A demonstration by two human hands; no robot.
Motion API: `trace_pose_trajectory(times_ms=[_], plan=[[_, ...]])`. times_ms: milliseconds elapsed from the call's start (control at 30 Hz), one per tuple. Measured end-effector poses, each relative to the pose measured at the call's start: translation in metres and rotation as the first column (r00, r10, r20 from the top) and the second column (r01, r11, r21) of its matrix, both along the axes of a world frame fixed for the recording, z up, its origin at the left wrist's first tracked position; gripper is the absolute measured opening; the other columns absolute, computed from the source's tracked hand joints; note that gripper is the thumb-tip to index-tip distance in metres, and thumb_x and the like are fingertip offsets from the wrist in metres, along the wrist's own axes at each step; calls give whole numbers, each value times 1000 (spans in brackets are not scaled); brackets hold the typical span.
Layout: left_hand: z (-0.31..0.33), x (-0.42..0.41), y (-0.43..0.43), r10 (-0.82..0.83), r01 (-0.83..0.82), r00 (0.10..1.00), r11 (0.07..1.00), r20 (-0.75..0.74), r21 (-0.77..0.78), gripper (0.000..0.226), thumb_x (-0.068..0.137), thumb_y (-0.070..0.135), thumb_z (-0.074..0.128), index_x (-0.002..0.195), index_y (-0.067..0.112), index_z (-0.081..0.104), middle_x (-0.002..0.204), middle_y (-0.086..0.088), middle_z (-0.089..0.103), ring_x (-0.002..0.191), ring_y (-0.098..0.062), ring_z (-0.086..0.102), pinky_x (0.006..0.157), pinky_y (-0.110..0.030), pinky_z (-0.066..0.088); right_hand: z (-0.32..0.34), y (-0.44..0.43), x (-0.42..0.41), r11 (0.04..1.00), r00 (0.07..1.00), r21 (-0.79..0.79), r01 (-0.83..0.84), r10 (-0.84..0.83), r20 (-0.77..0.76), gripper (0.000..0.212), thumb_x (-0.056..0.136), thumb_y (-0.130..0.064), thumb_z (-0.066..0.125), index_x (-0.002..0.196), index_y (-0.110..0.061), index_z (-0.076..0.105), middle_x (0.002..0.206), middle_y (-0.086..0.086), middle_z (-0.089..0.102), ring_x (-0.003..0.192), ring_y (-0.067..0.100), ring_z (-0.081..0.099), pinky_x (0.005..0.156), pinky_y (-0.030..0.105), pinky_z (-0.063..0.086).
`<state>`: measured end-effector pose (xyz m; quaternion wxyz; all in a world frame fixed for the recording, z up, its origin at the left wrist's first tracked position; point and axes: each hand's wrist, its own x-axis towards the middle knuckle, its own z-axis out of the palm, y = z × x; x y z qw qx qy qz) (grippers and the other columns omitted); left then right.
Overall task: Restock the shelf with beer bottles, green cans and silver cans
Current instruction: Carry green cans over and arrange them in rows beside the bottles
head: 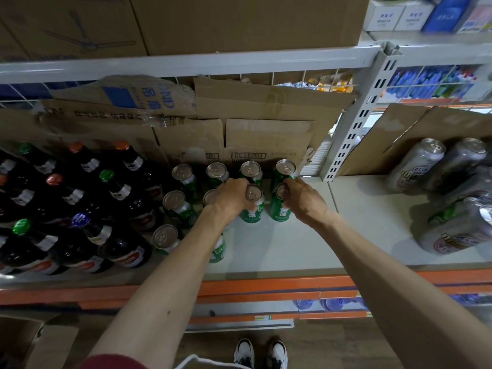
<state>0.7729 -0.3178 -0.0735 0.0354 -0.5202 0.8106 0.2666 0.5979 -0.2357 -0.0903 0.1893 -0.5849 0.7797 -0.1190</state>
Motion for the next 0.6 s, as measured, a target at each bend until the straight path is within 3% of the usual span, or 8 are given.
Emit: trace_pose_trajectory(times_ms=[100, 200, 300, 433, 600], plan=[[-1, 1, 0, -18, 18, 1000, 1000, 10, -3, 50, 74, 34, 82, 114, 15, 59, 108, -7, 67, 97, -28, 65, 73, -36, 48, -1, -2, 0, 1000, 1000, 24, 16, -17, 14, 42, 83, -15, 69, 121, -12, 51, 121, 13, 56, 104, 35, 57, 87, 47, 51], [3, 0, 2, -44, 44, 999, 999, 32, 15, 61, 74, 39, 82, 120, 12, 53, 113, -8, 63, 99, -28, 62, 76, -36, 48, 5, -2, -1, 999, 996, 50, 14, -18, 83, 58, 79, -18, 72, 129, -10, 43, 124, 16, 54, 107, 36, 56, 88, 47, 50], [20, -2, 4, -95, 95, 995, 993, 6, -77, 64, 74, 41, 82, 122, 9, 54, 110, -9, 62, 99, -29, 63, 82, -42, 53, 13, 8, -3, 995, 992, -64, 73, -66, 104, 75, 83, -22, 71, 140, -4, 27, 114, 10, 51, 95, 33, 54, 75, 42, 47], [49, -23, 8, -139, 128, 990, 954, -20, -269, 45, 84, 47, 70, 116, 16, 63, 112, -8, 68, 102, -31, 65, 79, -39, 52, 31, 32, -22, 981, 992, -149, 127, -127, 8, 54, 92, -29, 65, 129, -2, 36, 120, 24, 50, 103, 44, 55, 81, 45, 47], [75, -96, 49, -251, 220, 966, 918, -54, -330, 28, 94, 39, 58, 114, 19, 62, 116, -11, 66, 106, -36, 63, 85, -43, 51, 65, 92, -70, 949, 963, -191, 253, -266, -48, 42, 94, -27, 60, 124, -2, 43, 122, 21, 48, 112, 39, 51, 90, 42, 42]])
